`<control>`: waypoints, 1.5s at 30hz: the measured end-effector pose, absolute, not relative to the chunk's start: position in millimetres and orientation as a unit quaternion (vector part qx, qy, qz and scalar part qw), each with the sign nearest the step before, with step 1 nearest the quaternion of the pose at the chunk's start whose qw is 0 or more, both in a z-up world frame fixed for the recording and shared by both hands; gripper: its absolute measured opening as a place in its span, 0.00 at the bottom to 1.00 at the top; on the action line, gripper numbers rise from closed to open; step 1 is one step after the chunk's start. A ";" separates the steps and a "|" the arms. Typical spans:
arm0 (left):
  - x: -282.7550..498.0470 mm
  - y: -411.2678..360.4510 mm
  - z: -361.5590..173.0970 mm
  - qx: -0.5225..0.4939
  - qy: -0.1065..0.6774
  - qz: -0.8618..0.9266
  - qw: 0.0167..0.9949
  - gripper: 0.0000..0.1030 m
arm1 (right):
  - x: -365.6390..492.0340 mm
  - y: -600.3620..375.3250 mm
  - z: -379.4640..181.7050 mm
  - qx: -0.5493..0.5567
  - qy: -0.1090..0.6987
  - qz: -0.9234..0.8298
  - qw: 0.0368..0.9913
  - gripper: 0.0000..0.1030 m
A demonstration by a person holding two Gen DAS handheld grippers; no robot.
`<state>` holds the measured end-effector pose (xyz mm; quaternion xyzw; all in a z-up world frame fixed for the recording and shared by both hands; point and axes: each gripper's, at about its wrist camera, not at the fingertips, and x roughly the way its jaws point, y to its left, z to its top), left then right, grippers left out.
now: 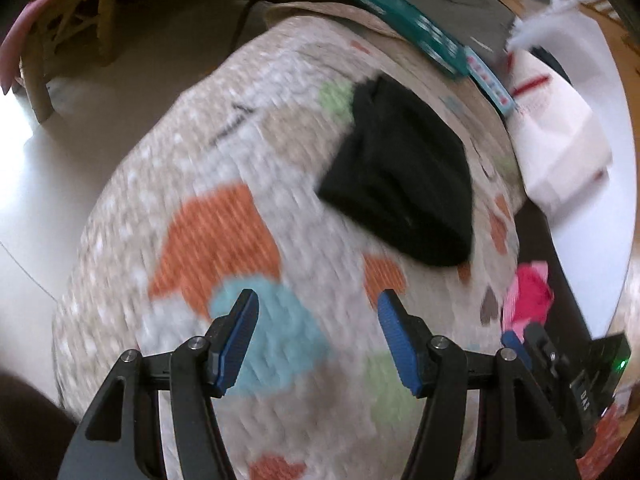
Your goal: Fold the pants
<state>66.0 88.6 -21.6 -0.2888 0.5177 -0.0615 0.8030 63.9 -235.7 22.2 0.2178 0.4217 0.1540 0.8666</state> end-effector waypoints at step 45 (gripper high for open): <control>-56.1 -8.5 40.2 -0.012 0.342 0.081 0.936 1.00 | -30.5 -196.4 23.1 0.059 0.360 0.090 0.927 0.75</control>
